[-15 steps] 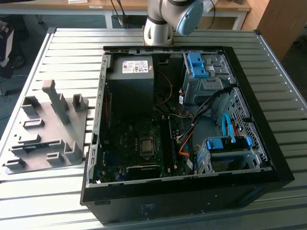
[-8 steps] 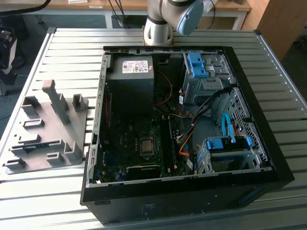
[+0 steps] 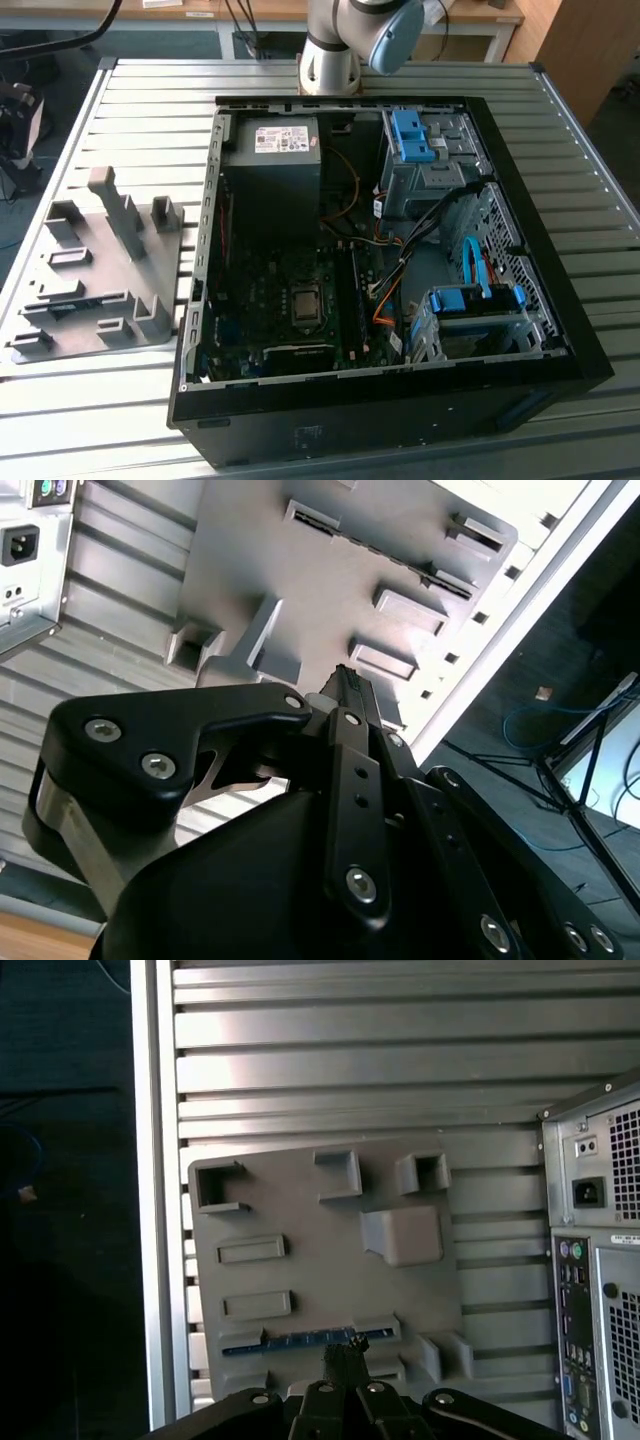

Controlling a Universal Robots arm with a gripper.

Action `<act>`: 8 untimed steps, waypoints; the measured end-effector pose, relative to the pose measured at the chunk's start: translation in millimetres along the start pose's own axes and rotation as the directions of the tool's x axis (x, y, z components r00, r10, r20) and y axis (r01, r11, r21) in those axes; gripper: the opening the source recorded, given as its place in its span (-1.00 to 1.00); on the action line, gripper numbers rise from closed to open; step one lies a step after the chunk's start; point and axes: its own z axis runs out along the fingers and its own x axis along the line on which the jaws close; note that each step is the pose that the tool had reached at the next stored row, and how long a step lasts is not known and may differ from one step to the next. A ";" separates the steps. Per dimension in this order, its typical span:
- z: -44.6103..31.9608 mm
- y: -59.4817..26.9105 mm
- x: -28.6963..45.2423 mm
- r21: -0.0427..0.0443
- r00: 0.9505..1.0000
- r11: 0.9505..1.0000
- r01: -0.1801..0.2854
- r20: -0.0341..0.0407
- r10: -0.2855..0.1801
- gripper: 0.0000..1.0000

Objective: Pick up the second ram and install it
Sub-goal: 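Reach for the second ram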

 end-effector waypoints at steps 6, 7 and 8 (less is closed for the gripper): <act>10.9 -1.9 0.2 0.000 1.000 1.000 0.000 0.000 0.000 -0.80; 12.7 -2.3 0.2 0.000 1.000 1.000 0.000 -0.001 0.000 -0.80; 14.5 -2.7 0.3 0.000 1.000 1.000 0.000 -0.001 0.000 -0.80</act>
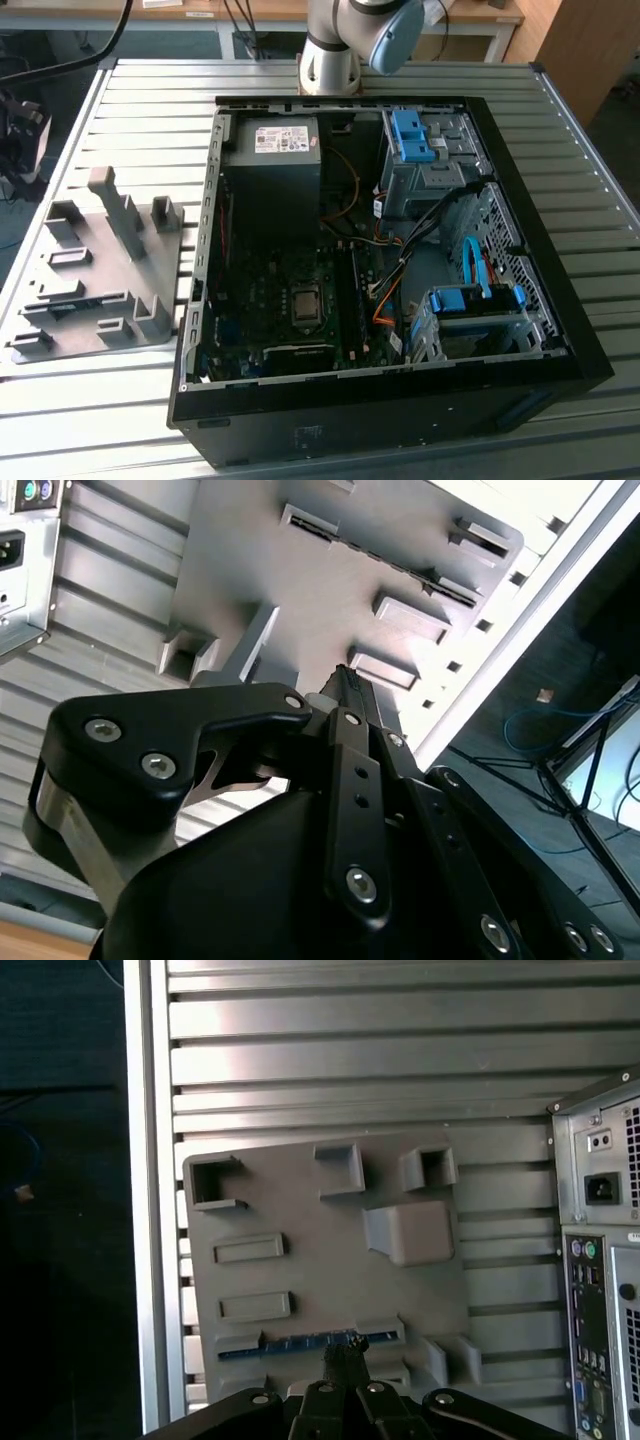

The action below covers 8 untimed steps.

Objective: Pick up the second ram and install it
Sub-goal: 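Reach for the second ram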

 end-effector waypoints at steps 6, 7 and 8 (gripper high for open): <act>10.8 -2.2 0.2 0.000 1.000 1.000 0.000 0.000 0.000 -0.80; 12.8 -2.6 0.2 0.000 1.000 1.000 0.000 0.000 0.000 -0.80; 14.4 -2.9 0.3 0.000 1.000 1.000 0.000 0.000 0.000 -0.80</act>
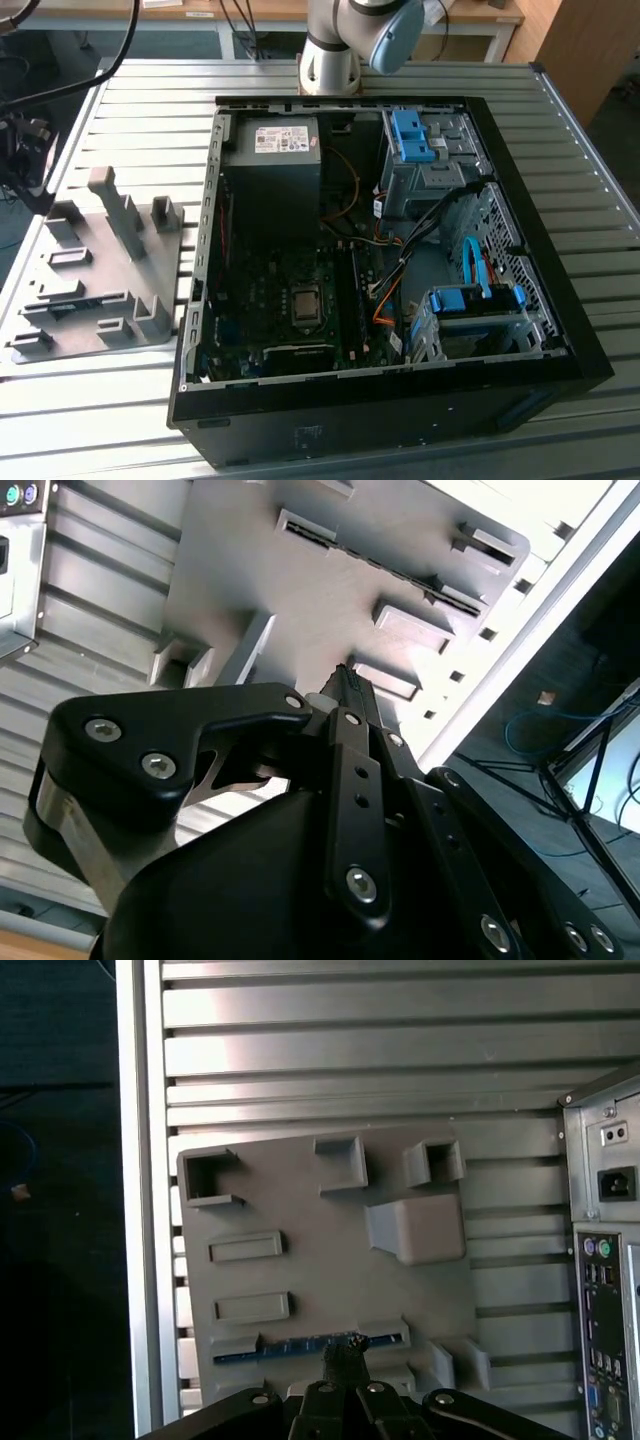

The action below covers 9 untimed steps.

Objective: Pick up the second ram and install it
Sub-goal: 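Reach for the second ram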

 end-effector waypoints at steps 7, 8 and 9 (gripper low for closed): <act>12.7 -2.4 0.2 0.000 1.000 1.000 0.000 0.000 0.000 -0.80; 14.5 -2.8 0.2 0.000 1.000 1.000 0.000 0.000 0.000 -0.80; 16.4 -3.1 0.3 0.000 1.000 1.000 0.000 0.000 0.000 -0.80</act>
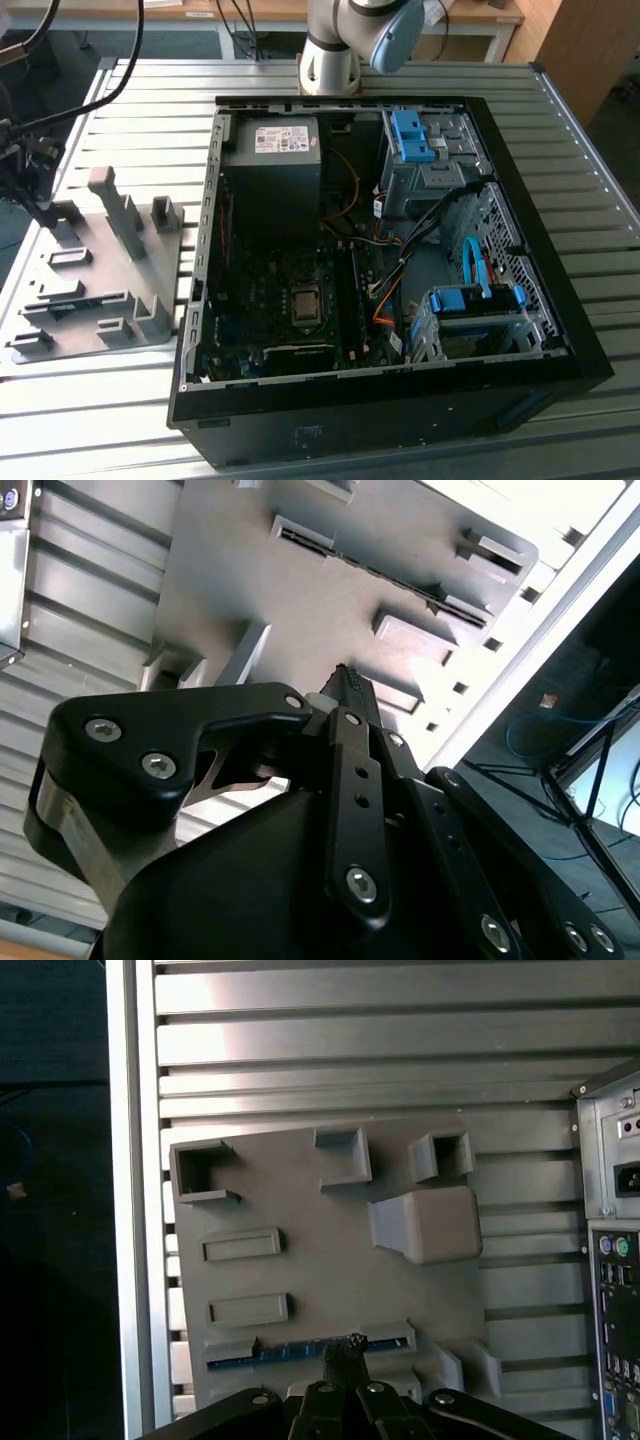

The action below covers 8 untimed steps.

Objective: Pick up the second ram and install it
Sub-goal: 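Reach for the second ram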

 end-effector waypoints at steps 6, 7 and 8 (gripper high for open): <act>10.6 -2.2 0.1 0.000 1.000 1.000 0.000 0.000 0.000 -0.80; 12.3 -2.5 0.2 0.000 1.000 1.000 0.000 0.000 0.000 -0.80; 14.1 -2.9 0.2 0.000 1.000 1.000 0.000 0.000 0.000 -0.80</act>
